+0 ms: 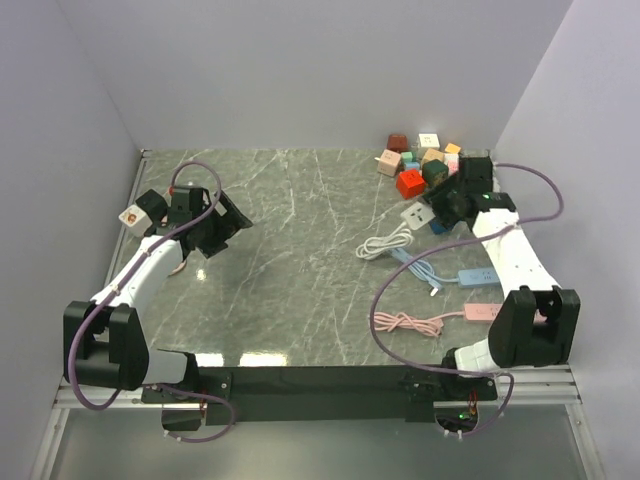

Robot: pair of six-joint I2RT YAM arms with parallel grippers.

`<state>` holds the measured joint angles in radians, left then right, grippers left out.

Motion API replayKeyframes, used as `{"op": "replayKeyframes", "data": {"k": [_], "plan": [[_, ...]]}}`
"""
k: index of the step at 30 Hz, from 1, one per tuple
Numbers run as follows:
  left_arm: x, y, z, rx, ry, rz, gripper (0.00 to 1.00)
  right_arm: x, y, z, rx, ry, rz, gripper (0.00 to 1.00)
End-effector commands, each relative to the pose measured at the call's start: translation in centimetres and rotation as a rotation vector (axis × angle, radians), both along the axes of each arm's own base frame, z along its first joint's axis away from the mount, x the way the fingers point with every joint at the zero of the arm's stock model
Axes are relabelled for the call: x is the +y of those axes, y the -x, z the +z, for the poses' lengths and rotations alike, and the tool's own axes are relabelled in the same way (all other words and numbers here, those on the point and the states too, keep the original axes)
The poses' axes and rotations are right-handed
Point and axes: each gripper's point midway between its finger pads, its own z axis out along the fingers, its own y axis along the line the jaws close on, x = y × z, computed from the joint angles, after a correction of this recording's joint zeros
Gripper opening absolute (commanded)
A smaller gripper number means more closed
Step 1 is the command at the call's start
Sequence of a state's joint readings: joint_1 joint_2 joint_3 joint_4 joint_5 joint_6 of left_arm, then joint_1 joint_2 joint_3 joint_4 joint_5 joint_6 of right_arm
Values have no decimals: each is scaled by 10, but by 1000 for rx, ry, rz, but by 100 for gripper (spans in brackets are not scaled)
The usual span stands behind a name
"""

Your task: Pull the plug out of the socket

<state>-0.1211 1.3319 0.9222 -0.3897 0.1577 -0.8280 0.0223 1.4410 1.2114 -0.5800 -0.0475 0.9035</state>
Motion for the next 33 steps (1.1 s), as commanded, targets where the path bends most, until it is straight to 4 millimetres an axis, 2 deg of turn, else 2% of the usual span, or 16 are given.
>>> {"op": "replayKeyframes", "data": {"k": [1, 2, 4, 5, 9, 12, 13, 16, 17, 18, 20, 21, 24, 28, 32, 33], "plan": [[-3, 5, 8, -30, 14, -35, 99, -31, 17, -16, 51, -77, -143, 0], [-4, 6, 9, -29, 16, -35, 99, -53, 21, -22, 63, -77, -209, 0], [-4, 7, 7, -29, 18, -39, 99, -74, 32, -40, 112, -71, -288, 0], [-5, 7, 10, -37, 20, -42, 99, -97, 37, -45, 120, -61, -356, 0], [-4, 8, 16, -60, 14, -47, 99, -143, 46, -62, 146, -27, -461, 0], [-1, 5, 22, -71, -7, -47, 99, -157, 39, -83, 203, -19, -435, 0], [0, 4, 24, -72, -7, -44, 99, -158, 36, -78, 192, -17, -426, 0], [8, -2, 24, -62, -36, -32, 99, -160, 34, -102, 253, -27, -433, 1], [14, -4, 25, -60, -42, -20, 99, -160, 35, -112, 276, -33, -439, 10], [18, -4, 24, -48, -49, -15, 99, -159, 38, -119, 295, -38, -448, 30], [31, -12, 26, -38, -67, 12, 99, -158, 41, -132, 322, -46, -464, 41], [37, -14, 29, -33, -75, 27, 99, -158, 42, -133, 325, -51, -479, 56], [63, -20, 32, -26, -94, 82, 99, -159, 42, -131, 312, -51, -491, 75], [98, -29, 49, -38, -121, 146, 99, -161, 35, -102, 232, -34, -483, 90], [149, -31, 59, -27, -155, 259, 99, -148, 25, -55, 126, -1, -419, 92], [160, -32, 61, -27, -160, 286, 99, -130, 18, -45, 92, 18, -337, 92]]}}
